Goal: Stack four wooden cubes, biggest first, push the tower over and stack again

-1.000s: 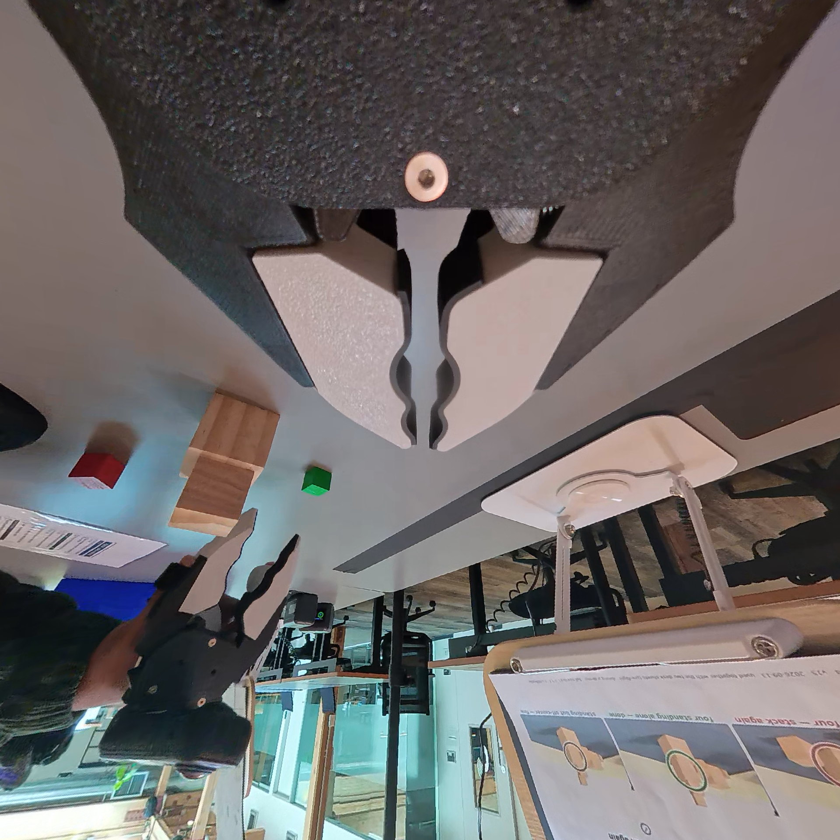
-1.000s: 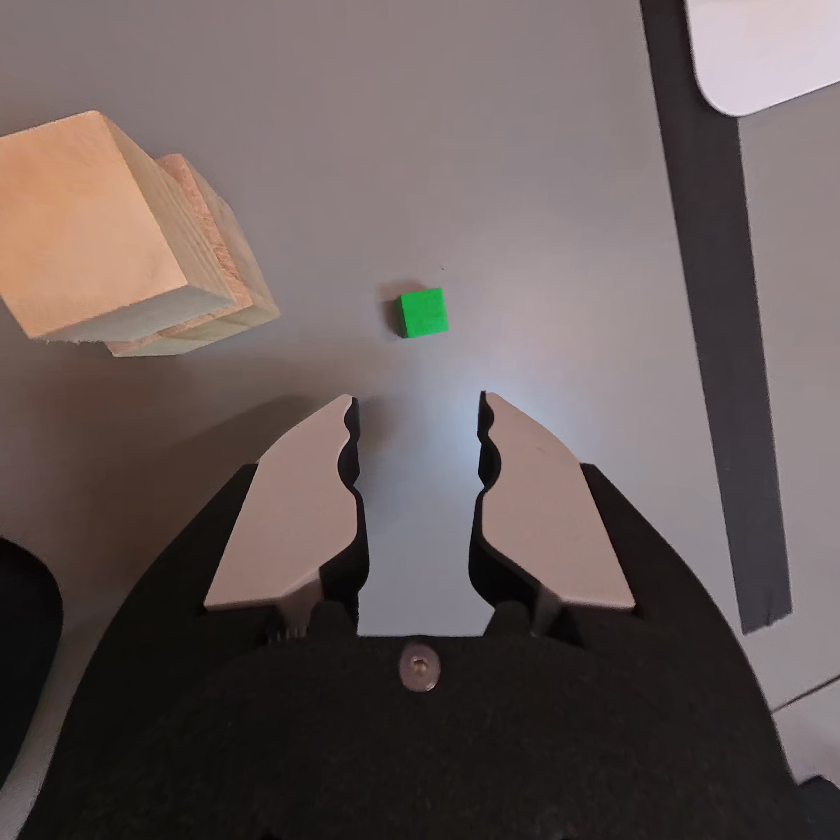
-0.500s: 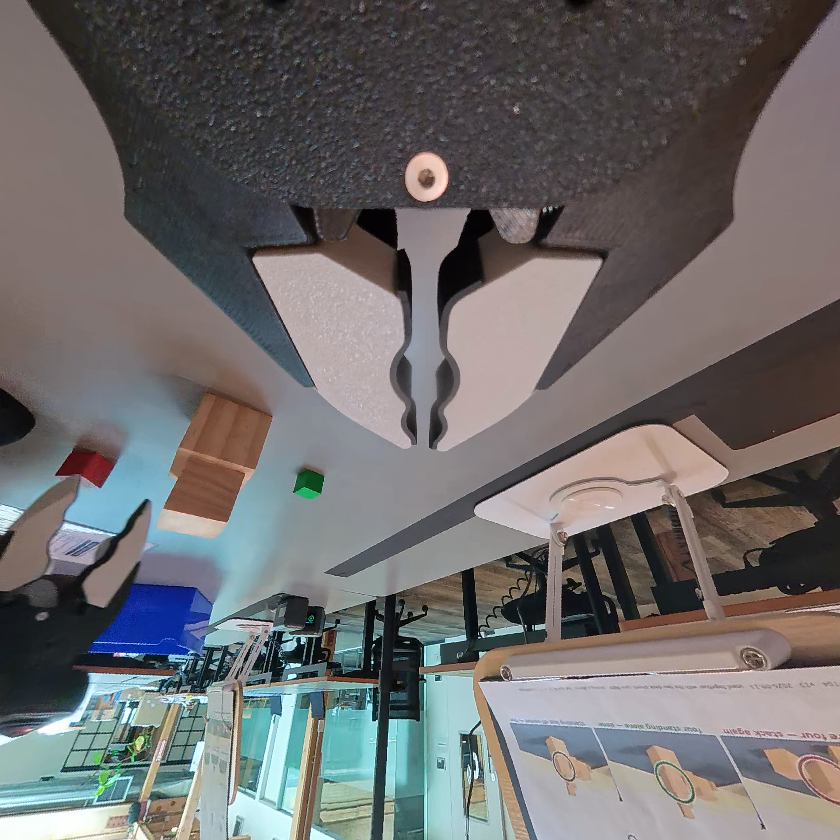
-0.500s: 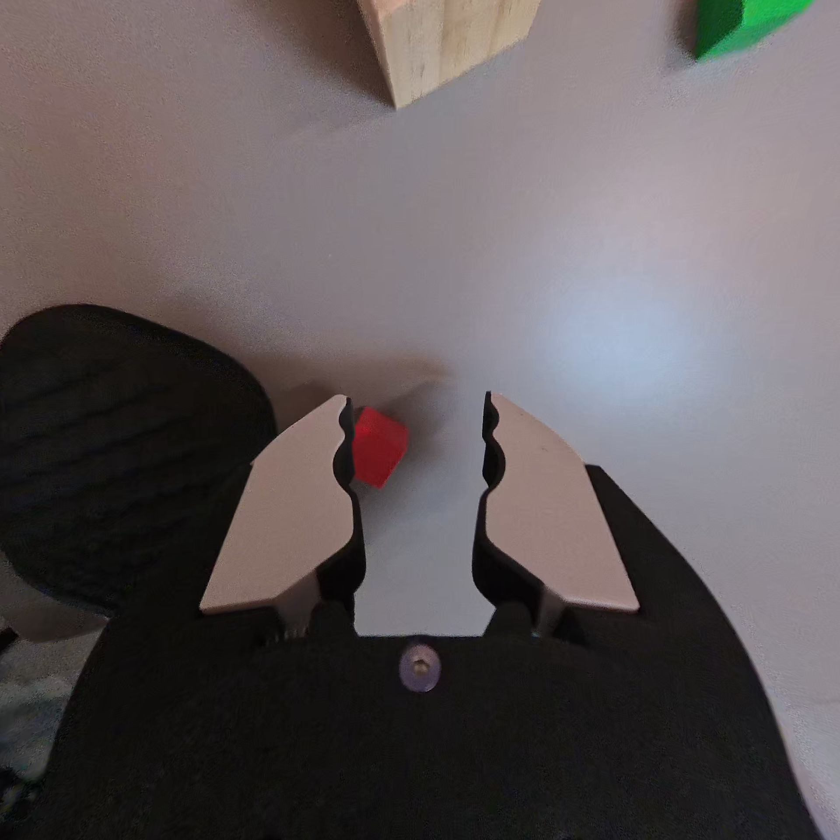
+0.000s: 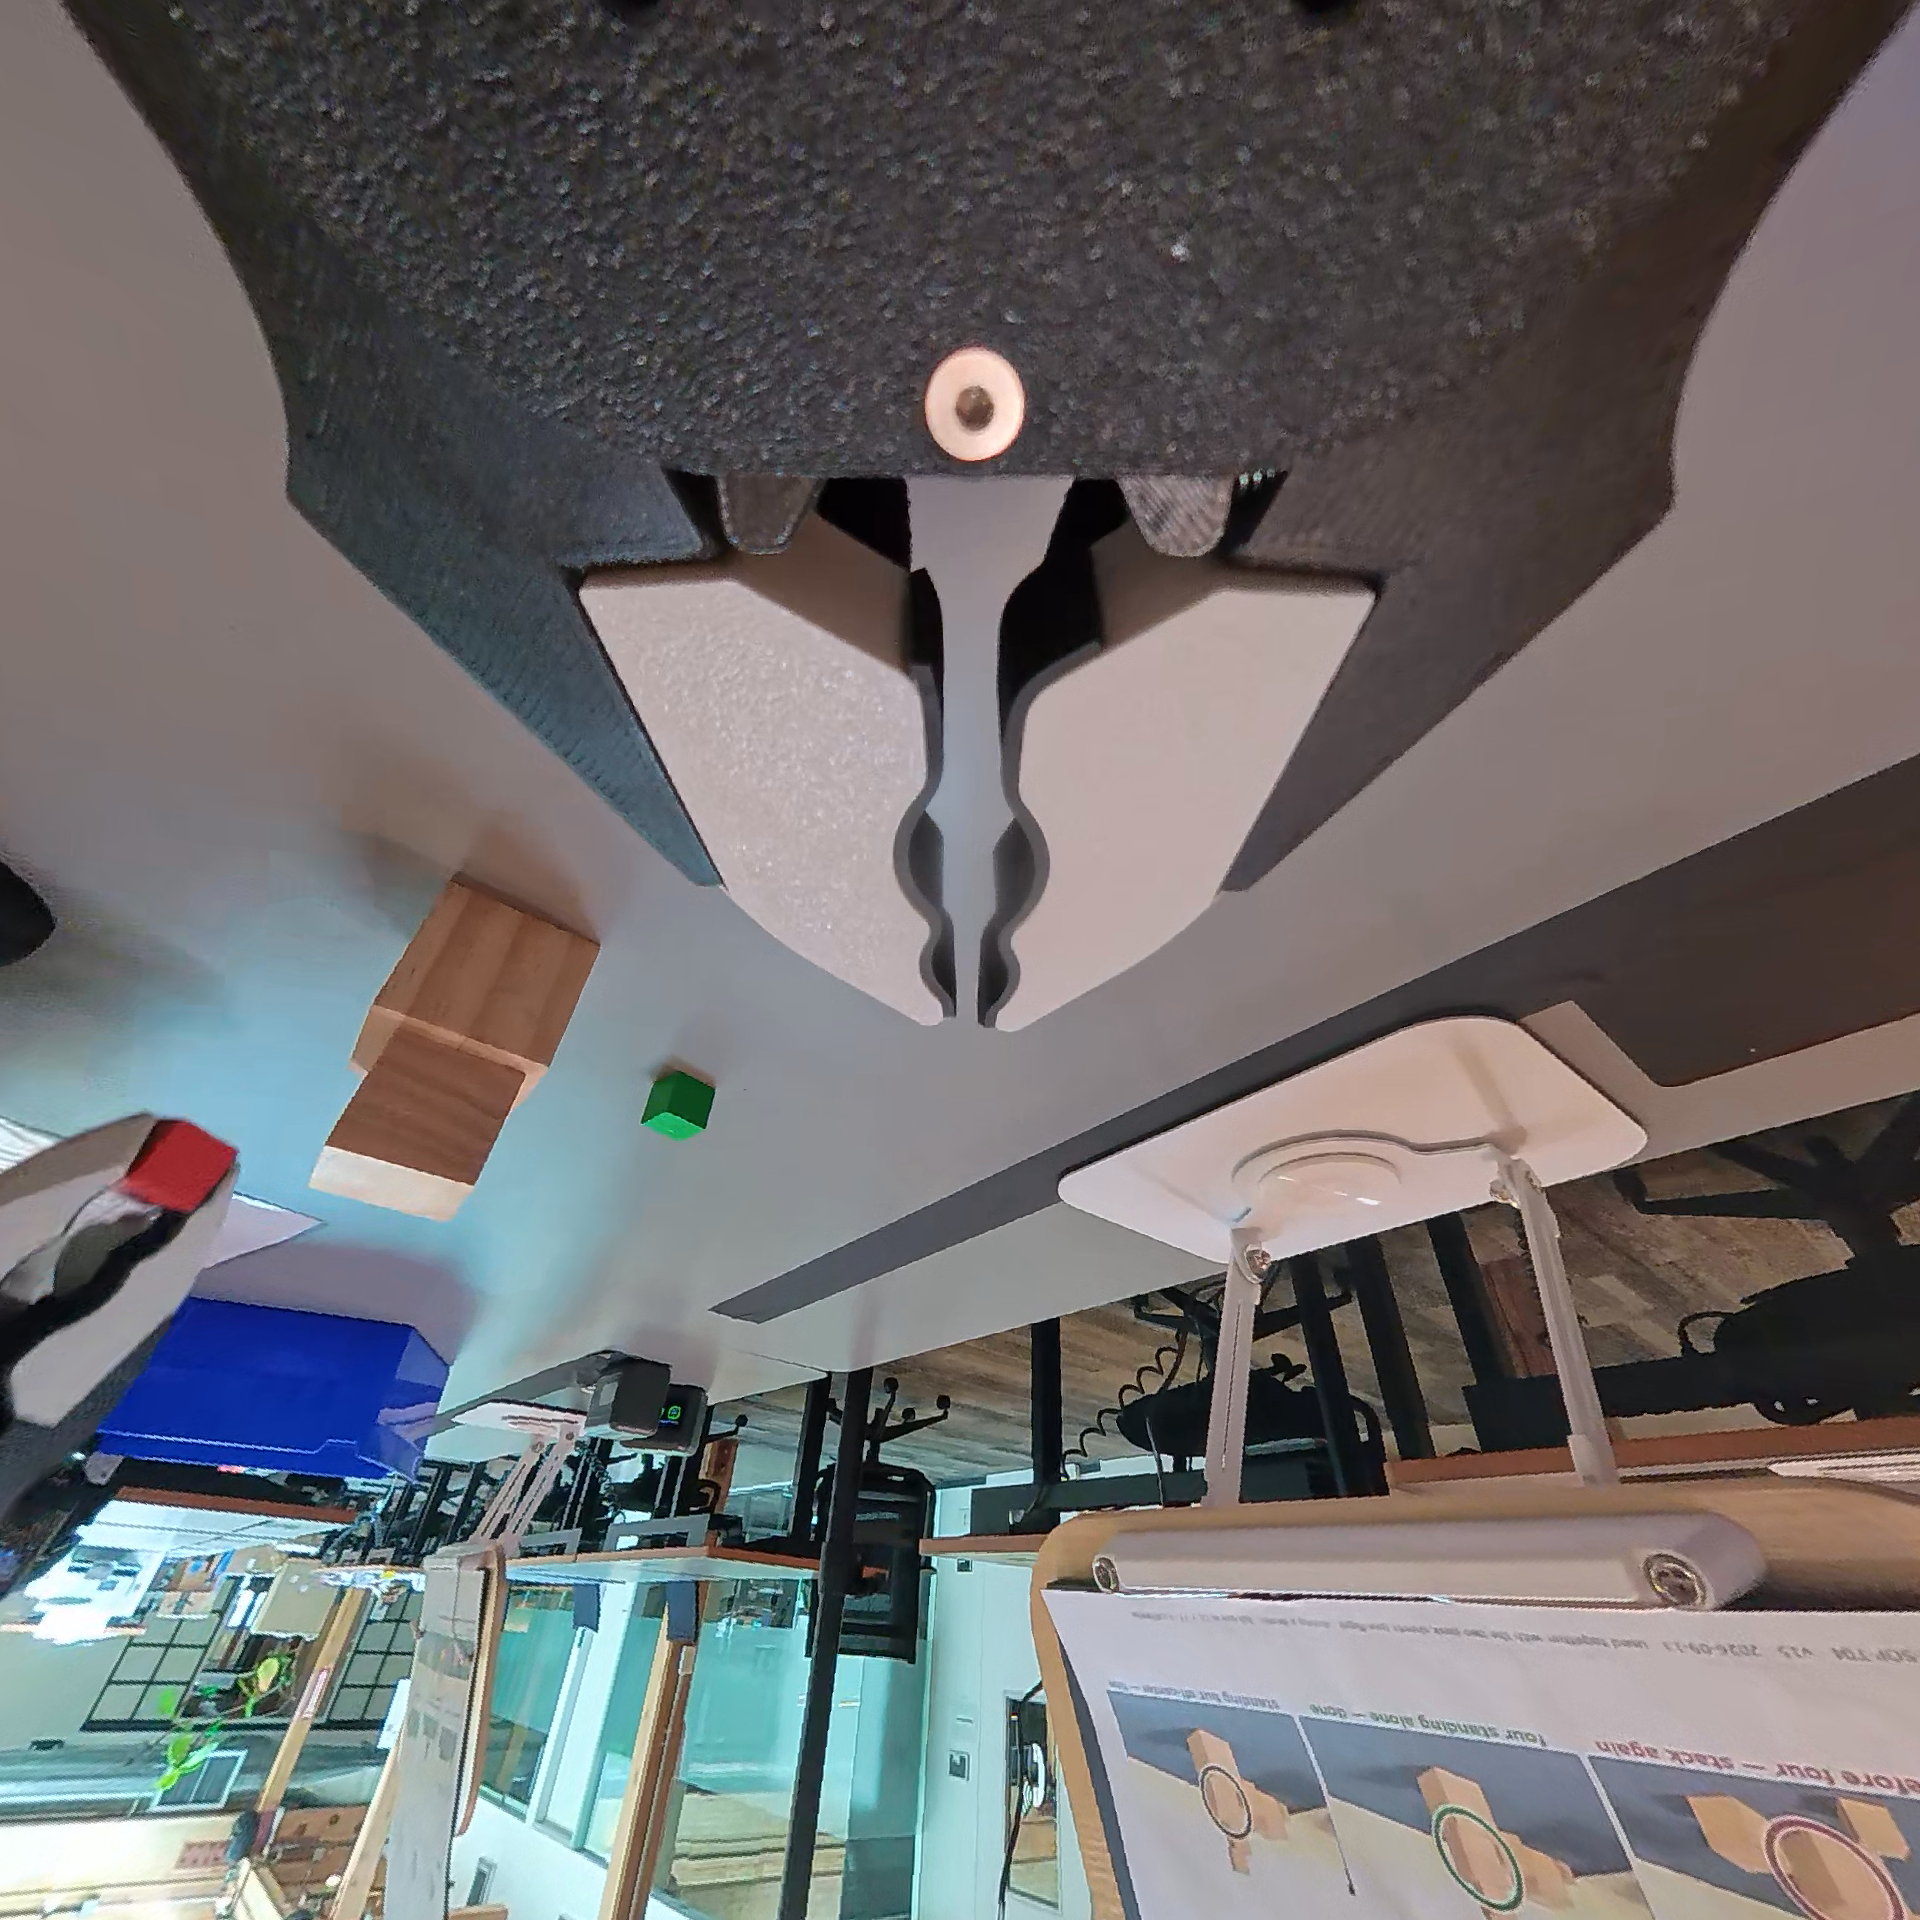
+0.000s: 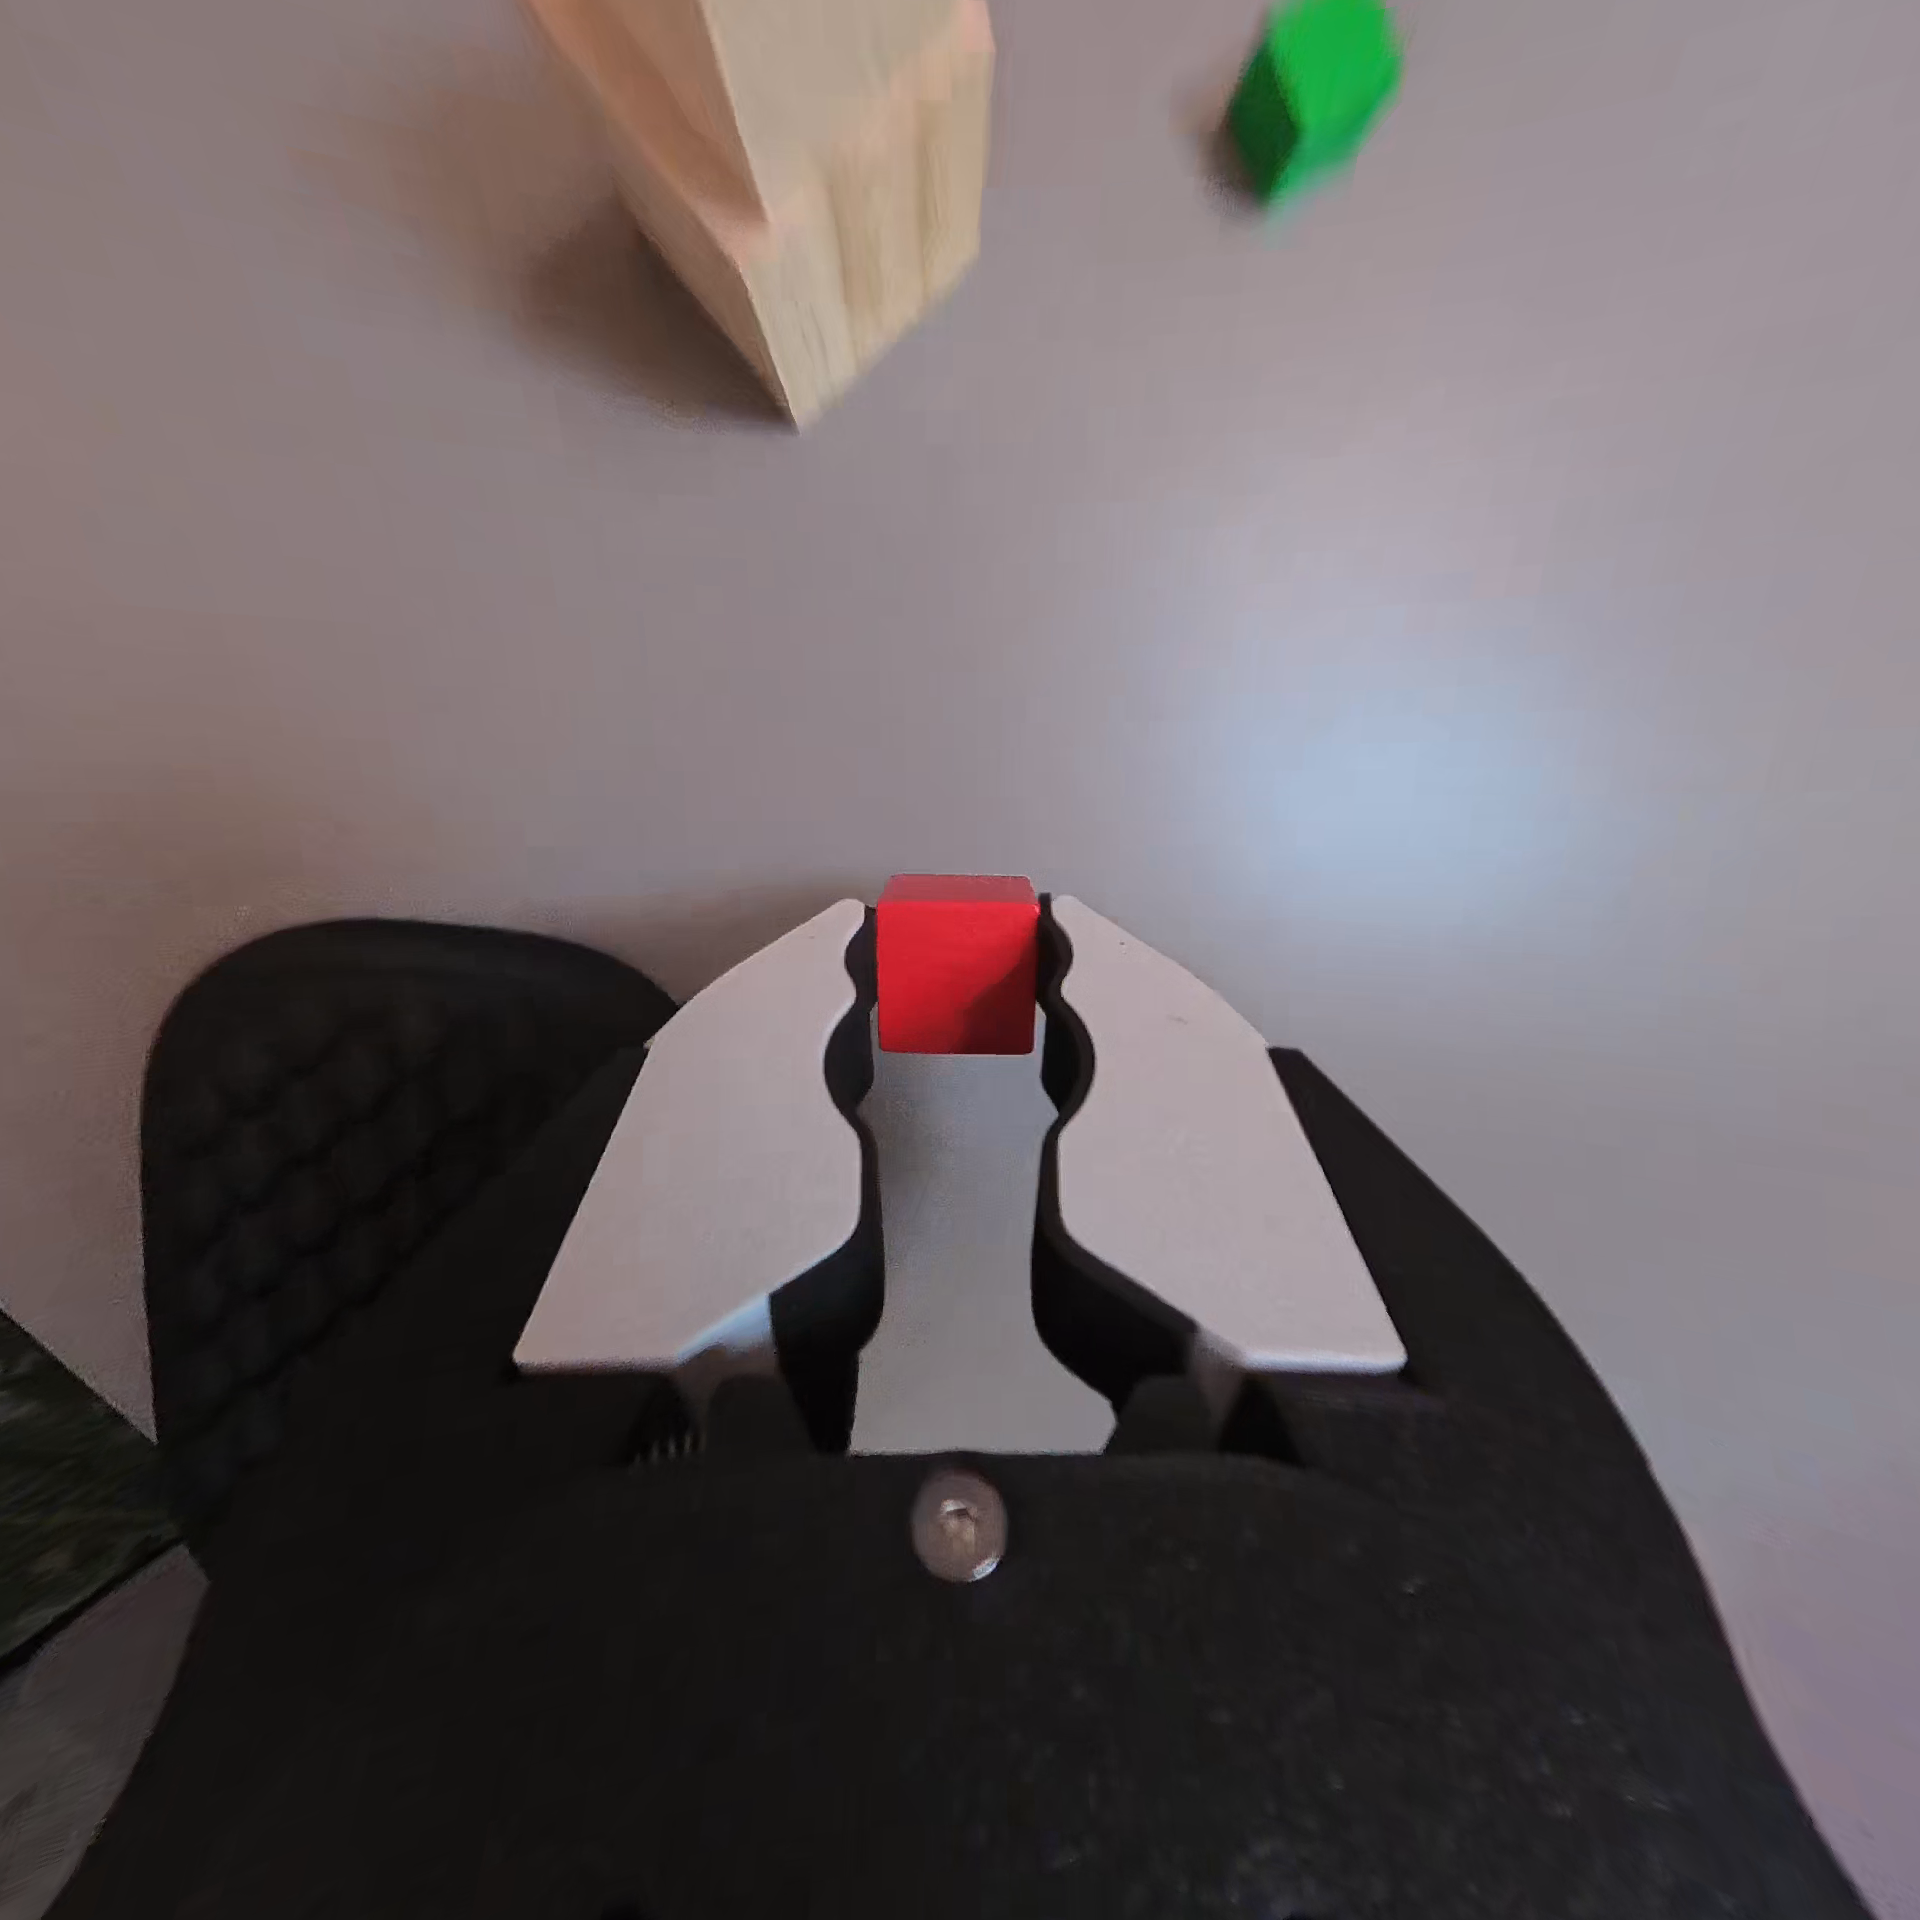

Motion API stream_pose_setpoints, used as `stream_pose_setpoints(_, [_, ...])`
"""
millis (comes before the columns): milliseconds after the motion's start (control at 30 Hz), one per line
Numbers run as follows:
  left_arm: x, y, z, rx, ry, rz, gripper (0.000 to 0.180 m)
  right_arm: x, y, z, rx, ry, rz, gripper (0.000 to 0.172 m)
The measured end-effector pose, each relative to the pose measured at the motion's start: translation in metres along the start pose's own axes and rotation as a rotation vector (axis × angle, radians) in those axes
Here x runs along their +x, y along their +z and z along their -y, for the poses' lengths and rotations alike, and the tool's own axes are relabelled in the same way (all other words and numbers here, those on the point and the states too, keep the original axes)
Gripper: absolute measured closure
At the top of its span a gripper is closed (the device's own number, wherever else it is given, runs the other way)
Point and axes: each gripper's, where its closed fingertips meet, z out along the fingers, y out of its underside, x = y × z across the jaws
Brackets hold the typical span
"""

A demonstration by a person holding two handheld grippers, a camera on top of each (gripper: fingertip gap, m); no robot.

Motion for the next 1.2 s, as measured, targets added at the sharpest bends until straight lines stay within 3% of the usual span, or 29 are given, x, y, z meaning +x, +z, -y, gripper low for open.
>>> stream_pose_setpoints(233, [0.001, -0.001, 0.001, 0.000, 0.005, -0.006, 0.177, -0.003, -0.026, 0.103, 0.114, -0.397, 0.010, 0.143])
stream_pose_setpoints(433, [0.008, 0.000, 0.001, -0.002, 0.009, -0.043, 0.175, -0.010, -0.012, 0.147, 0.076, -0.569, 0.091, 0.143])
stream_pose_setpoints(733, [0.016, -0.001, 0.011, 0.041, 0.009, -0.104, 0.172, -0.024, 0.012, 0.142, -0.008, -0.626, 0.195, 0.143])
stream_pose_setpoints(1200, [0.015, -0.001, 0.009, 0.026, 0.005, -0.097, 0.172, -0.027, 0.019, 0.136, -0.030, -0.633, 0.202, 0.136])
